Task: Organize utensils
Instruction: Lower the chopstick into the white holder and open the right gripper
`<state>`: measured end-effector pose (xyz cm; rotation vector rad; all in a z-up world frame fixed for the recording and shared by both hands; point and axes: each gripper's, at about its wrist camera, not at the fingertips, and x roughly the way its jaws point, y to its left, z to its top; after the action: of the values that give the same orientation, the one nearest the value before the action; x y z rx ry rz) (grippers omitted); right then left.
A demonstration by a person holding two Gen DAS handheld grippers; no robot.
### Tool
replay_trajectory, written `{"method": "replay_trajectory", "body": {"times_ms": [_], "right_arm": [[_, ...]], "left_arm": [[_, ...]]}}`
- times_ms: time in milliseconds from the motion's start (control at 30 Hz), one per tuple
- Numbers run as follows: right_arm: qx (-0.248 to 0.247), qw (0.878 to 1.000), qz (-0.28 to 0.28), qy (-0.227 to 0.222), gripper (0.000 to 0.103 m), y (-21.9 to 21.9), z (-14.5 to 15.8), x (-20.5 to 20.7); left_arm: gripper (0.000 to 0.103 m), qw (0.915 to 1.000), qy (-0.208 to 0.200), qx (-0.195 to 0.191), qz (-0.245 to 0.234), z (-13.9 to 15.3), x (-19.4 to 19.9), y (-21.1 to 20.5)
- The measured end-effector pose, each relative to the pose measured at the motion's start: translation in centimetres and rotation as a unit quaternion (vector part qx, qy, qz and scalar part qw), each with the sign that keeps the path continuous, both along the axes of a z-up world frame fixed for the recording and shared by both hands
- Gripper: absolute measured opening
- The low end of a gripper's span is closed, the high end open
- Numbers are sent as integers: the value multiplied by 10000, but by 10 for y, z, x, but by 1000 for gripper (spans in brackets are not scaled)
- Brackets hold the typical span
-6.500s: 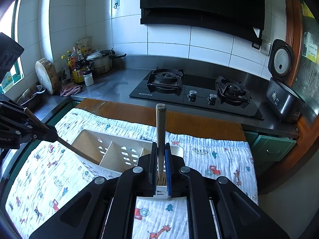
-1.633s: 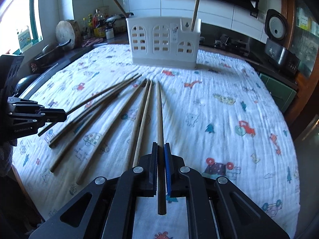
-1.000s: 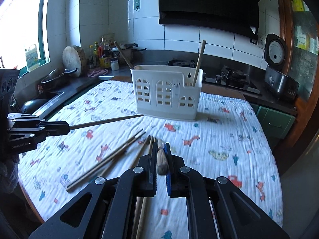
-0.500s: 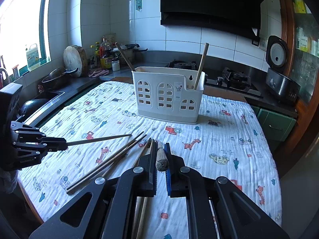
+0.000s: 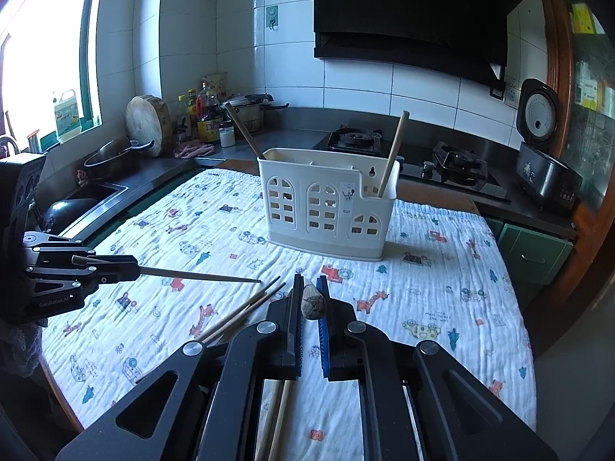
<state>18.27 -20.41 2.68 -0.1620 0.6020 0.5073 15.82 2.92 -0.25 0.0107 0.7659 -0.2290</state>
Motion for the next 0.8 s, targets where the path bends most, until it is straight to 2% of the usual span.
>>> {"method": "replay_trajectory", "body": {"times_ms": [267,367,600,700,800], "right_arm": [[-9,9999,67,-152,7,-7,46,25],[-46,9998,100,-137,7,-9,69,37],[-148,9998,18,-153,7,-19,113,64],[-229,9996,-37,-144,7,-20,124,79],[-366,9993,-72,-30,7,-18,127,95]], "left_arm": [[5,9993,-358,8,-79,42,14,0],[5,9984,-506,-165,-193,65,20,1],[5,9940,-1057,-222,-187,124,42,2],[5,9921,-1236,-198,-115,144,58,3],[5,9922,-1243,-134,17,153,80,5]]}}
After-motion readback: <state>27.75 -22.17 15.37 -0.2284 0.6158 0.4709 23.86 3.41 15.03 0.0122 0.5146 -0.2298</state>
